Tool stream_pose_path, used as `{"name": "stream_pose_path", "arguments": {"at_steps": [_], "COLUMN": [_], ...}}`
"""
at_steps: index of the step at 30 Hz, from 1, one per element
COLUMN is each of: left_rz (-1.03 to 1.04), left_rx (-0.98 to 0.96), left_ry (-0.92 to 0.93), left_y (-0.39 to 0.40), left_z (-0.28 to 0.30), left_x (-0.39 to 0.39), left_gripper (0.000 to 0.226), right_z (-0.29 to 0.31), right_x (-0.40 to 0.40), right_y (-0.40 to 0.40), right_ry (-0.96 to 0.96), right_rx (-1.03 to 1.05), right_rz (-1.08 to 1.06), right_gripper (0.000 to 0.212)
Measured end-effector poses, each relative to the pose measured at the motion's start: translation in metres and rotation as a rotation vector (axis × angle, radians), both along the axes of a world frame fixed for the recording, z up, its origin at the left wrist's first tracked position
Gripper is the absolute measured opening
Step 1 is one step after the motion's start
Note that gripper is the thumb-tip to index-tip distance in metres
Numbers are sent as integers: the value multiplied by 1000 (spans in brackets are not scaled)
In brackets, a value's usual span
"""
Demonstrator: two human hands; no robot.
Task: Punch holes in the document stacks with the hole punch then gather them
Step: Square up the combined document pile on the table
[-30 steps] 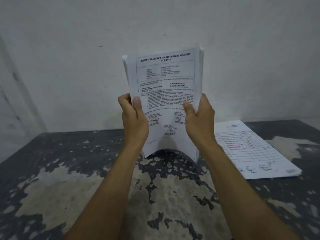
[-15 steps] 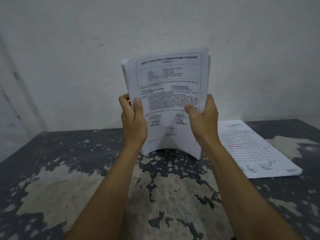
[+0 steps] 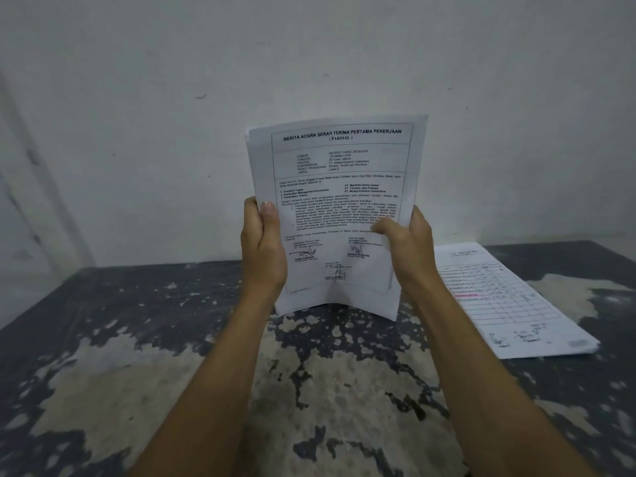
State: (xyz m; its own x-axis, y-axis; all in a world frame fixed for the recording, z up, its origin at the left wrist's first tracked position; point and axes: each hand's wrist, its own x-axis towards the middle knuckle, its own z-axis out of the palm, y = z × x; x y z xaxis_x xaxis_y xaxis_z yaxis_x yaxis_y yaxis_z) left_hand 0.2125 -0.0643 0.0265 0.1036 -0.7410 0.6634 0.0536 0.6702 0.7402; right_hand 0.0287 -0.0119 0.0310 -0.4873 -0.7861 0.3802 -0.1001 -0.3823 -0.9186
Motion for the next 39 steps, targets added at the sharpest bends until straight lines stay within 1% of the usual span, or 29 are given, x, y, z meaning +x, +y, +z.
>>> {"name": "stream_pose_path", "arguments": {"at_steps": [2, 4, 6, 8, 11, 14, 17, 19, 22, 24, 27, 29, 32, 36, 39], "left_rz": [15, 57, 104, 126, 121, 159, 175, 157, 68, 0, -44, -8, 143, 244, 274], "left_rx": [9, 5, -4, -4, -1, -28, -34, -38, -47, -61, -54, -21, 5, 3, -39], "left_ry": [-35, -71, -106, -132, -152, -169, -150, -120, -63, -34, -40, -63, -149, -224, -310], "left_y": [-1, -2, -4, -5, -7, -7, -7, -6, -6, -5, -5, -5, -5, 0, 3], "left_z": [0, 0, 1, 1, 0, 3, 6, 5, 3, 3, 2, -1, -2, 6, 13], "left_x": [-1, 0, 1, 3, 6, 9, 11, 11, 12, 14, 14, 13, 8, 0, -6], "left_gripper": [23, 24, 22, 20, 22, 23, 25, 25, 20, 19, 18, 22, 30, 26, 27], "right_z": [0, -1, -5, -10, -16, -16, -13, -11, -9, -7, -8, -9, -8, 3, 16], "right_x": [-2, -4, -6, -7, -7, -8, -8, -7, -8, -11, -15, -14, -10, -13, -24], "right_y": [-1, -3, -4, -3, -1, 0, -1, -1, 2, 4, 5, 6, 7, 13, 19], "right_ry": [1, -37, -30, 32, 116, 158, 124, 123, 120, 99, 84, 107, 178, 252, 277], "right_rx": [13, 10, 1, 1, 23, -3, 13, 5, -29, -44, -51, -38, -50, -79, -22], "right_rz": [29, 48, 40, 33, 32, 46, 79, 74, 71, 87, 97, 97, 52, -26, -49], "right_gripper": [29, 23, 19, 21, 36, 33, 26, 23, 22, 25, 31, 32, 29, 21, 23]}}
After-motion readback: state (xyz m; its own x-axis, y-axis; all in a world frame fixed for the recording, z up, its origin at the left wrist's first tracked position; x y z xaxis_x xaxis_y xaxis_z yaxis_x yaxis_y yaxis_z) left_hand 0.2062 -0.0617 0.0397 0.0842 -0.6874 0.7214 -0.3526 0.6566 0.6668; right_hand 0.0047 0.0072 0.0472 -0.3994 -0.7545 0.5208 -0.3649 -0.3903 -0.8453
